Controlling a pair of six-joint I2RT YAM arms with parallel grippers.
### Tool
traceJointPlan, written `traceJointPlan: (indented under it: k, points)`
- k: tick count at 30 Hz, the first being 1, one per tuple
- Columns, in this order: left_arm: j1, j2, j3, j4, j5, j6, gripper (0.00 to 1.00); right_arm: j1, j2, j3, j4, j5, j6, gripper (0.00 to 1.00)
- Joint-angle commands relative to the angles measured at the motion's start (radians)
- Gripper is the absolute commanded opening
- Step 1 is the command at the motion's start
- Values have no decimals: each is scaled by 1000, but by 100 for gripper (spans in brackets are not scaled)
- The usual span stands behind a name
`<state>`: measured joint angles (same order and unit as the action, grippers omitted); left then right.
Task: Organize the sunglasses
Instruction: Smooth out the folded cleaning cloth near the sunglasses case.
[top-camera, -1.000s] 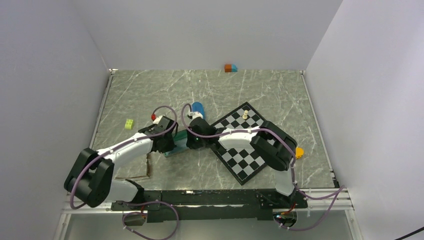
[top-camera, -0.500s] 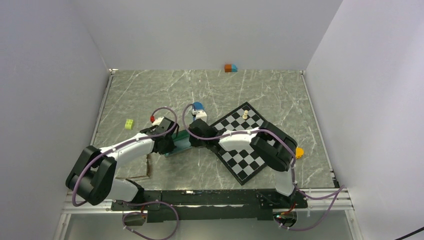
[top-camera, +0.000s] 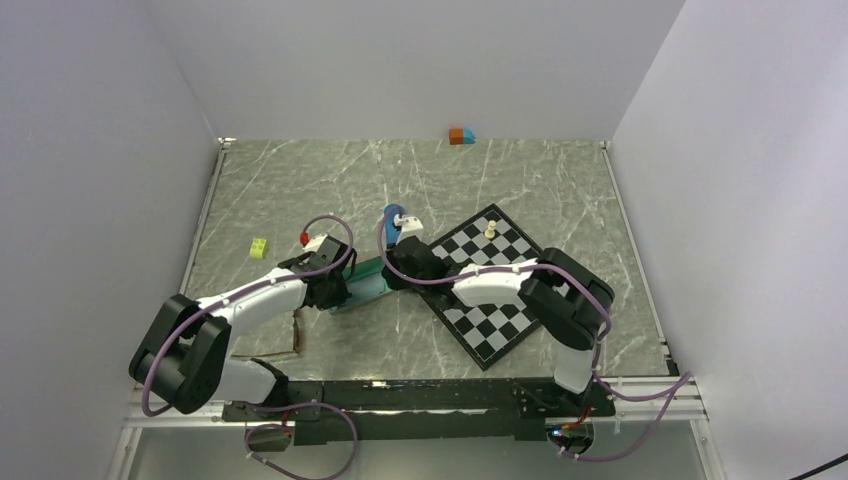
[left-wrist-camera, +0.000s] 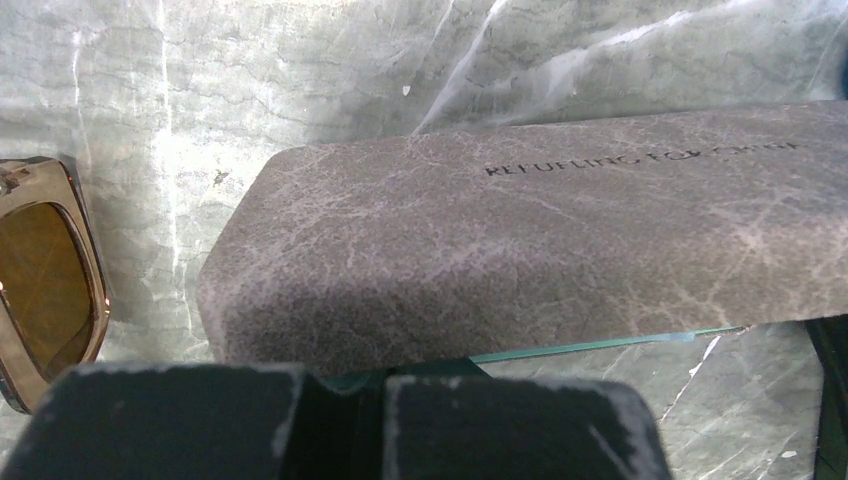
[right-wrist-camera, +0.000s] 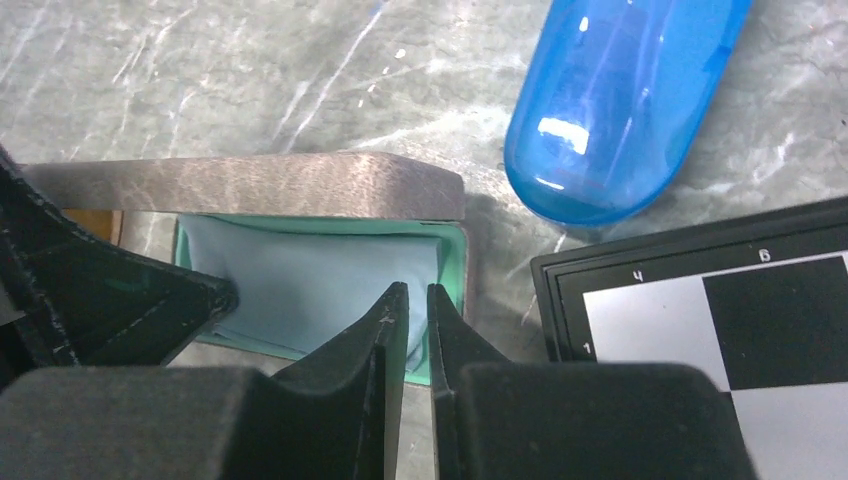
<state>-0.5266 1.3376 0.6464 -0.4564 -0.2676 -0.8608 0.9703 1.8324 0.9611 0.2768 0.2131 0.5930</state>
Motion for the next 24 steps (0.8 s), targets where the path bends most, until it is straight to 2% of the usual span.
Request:
traceJointPlan:
  k: [1, 5, 9, 14, 18, 24]
  points:
    - [5, -3, -4, -25, 2, 14, 0, -2, -5, 2, 119, -93, -28, 14]
    - [6, 2, -2, -19, 10, 14, 0, -2, 54, 19, 155, -187, -12, 9]
    - [5, 2, 1, -20, 14, 13, 0, -2, 91, 23, 156, -181, 7, 8]
    - [5, -9, -3, -20, 18, 13, 0, -9, 136, 25, 139, -112, 29, 7]
    - [6, -19, -14, -29, 14, 9, 0, -17, 151, 20, 131, 5, 55, 7]
    - [6, -44, -38, -40, -3, -4, 0, -21, 116, 9, 70, 146, 103, 8]
